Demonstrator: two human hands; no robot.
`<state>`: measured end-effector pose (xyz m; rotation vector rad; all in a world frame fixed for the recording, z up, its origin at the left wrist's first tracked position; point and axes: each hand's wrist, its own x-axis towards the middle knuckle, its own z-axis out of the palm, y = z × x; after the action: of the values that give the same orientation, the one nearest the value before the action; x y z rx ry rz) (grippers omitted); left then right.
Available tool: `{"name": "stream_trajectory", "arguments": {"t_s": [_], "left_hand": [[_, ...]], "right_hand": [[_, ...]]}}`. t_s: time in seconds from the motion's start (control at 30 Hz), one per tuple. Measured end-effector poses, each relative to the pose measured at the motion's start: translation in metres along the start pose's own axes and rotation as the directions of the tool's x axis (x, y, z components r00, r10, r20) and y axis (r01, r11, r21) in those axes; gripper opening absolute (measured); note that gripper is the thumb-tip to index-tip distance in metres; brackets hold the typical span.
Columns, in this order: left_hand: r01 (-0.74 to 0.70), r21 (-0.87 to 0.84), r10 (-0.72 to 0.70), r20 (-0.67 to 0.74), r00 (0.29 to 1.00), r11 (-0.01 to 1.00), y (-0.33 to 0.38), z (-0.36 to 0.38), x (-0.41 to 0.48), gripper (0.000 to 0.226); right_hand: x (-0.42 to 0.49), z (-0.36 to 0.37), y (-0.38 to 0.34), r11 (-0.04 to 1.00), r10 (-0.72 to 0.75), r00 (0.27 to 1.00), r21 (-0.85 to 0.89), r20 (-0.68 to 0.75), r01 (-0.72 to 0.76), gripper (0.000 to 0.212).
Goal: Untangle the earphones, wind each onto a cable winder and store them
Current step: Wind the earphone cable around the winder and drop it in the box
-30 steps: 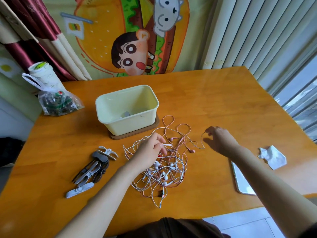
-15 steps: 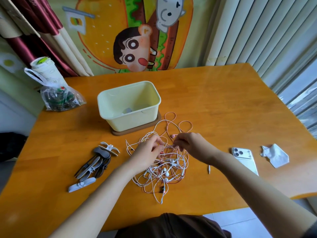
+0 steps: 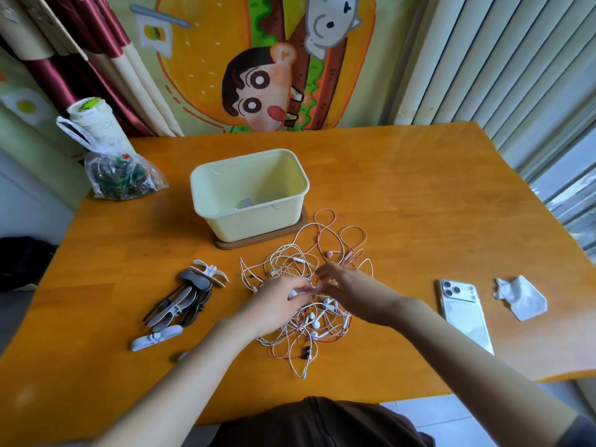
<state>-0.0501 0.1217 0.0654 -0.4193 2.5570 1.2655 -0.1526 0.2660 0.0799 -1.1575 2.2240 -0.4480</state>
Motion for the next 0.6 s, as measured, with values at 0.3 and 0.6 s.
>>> {"name": "stream_trajectory", "arguments": {"t_s": [0.3, 0.6], "left_hand": [[0.015, -0.069, -0.021, -0.079, 0.997, 0.998, -0.01, -0.002, -0.006, 0.02], [0.263, 0.186, -0.174, -0.393, 0.903, 0.947, -0.088, -0.018, -0.031, 0.011]], "right_hand": [[0.025, 0.021, -0.025, 0.995, -0.044, 0.999, 0.094, 0.023, 0.041, 0.028], [0.043, 0.029, -0.025, 0.996, -0.037, 0.998, 0.087, 0.047, 0.032, 0.023]]}}
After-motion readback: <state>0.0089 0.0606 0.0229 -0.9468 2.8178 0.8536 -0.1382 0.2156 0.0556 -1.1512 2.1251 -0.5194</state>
